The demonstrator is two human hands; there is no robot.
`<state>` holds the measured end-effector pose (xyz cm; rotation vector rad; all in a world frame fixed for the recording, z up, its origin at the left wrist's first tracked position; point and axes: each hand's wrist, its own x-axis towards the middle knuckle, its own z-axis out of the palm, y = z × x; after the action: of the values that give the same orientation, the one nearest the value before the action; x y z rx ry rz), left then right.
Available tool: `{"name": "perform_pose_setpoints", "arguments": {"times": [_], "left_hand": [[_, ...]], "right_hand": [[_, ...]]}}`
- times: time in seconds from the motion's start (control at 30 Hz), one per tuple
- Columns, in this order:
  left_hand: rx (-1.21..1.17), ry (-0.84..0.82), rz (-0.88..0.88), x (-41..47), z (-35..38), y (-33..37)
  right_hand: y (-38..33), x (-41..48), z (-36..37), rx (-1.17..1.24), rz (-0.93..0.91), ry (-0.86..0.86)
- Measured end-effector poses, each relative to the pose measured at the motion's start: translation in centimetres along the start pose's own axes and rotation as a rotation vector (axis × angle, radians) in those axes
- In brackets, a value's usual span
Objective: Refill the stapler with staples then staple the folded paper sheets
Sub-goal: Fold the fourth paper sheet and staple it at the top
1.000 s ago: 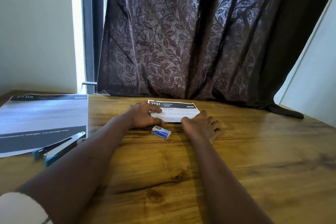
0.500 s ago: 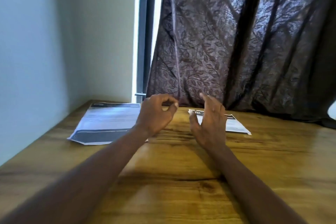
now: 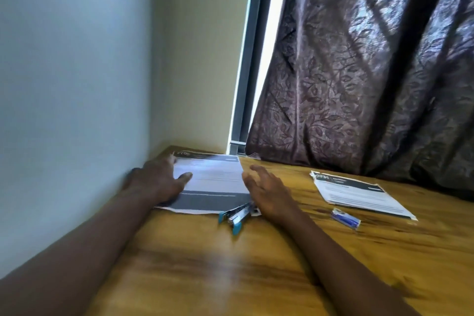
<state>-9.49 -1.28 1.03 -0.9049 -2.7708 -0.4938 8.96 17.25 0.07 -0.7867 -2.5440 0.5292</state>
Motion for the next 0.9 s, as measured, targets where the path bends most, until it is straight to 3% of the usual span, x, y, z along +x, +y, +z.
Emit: {"name": "perform_pose_setpoints", "arguments": {"times": [0.07,0.2,0.47,0.7,0.8,0.9], "left_hand": [[-0.094,-0.036,0.007,0.3,0.0,0.5],[-0.379,-0.053,-0.001,0.8,-0.1,0.5],[-0.868,0.073,-0.215,1.1,-0.5,-0.4],[-1.199,0.059,-0.341,2.1,-1.1,-1.1],[-1.326,-0.019,-0.393,2.3,-1.3,-1.1],[-1.336,-0.070,-0.433,2.2,-1.4,-1.0]], "right_hand": [[0.2,0.6,0.6,-0.123,0.002,-0.033],[0.5,0.2,0.6,-0.123,-0.018,-0.007],[-0.2,-0.4,0.3,-0.134,-0.011,-0.001],[-0.2,-0.4,0.4,-0.132,-0.010,-0.010],[-0.3,-0.6,0.2,-0.135,-0.018,-0.012],[-0.3,-0.6,0.1,-0.124,-0.025,-0.012]]}}
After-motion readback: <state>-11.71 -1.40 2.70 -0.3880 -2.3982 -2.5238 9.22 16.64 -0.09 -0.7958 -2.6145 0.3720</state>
